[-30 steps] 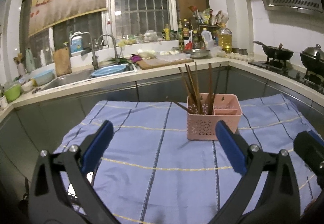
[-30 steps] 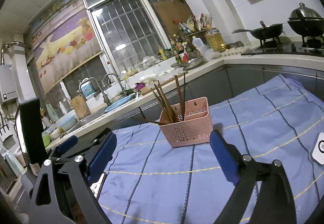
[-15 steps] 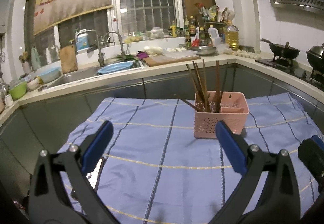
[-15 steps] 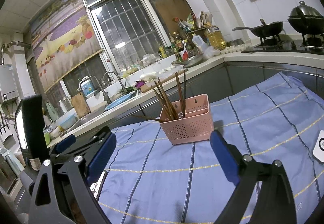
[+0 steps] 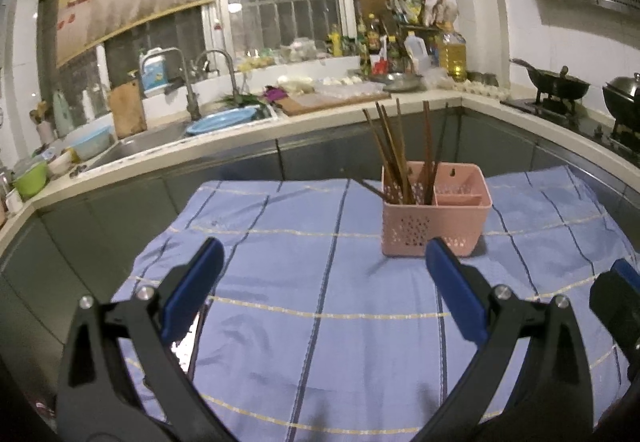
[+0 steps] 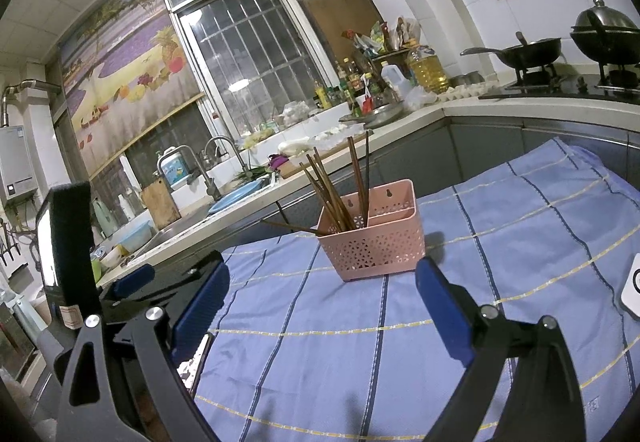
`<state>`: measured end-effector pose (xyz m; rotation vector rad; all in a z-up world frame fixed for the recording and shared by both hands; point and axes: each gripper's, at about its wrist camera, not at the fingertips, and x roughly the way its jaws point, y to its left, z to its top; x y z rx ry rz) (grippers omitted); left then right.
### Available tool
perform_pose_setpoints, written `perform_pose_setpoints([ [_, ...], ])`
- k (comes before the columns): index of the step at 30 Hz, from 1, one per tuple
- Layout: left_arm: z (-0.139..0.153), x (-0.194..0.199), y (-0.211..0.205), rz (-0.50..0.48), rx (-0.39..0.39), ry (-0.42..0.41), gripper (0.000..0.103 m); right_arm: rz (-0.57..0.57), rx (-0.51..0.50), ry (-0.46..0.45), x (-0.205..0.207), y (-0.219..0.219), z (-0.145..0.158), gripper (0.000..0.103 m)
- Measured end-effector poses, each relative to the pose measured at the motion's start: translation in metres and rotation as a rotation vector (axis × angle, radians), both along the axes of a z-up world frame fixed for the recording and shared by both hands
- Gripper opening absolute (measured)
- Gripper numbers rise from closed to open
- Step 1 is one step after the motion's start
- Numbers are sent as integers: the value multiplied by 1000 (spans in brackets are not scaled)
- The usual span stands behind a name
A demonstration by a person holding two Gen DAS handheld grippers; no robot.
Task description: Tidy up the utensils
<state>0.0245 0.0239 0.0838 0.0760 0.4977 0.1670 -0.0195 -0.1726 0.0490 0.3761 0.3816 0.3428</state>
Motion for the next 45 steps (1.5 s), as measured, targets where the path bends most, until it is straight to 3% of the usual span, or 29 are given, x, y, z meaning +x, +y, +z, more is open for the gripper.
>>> perform_pose_setpoints([
  [10, -5, 7, 6, -54, -64, 87, 97, 5, 3, 14, -1, 4, -8, 93],
  [15, -5, 6, -4, -88, -30, 94, 97, 5, 4, 14, 1, 3, -8, 93],
  [33, 3, -6, -4, -25, -7, -18, 97, 12, 12, -9, -8, 6, -3, 93],
  [45, 6, -6, 1, -15, -18, -31, 97, 21, 8, -13, -12, 9, 3, 93],
])
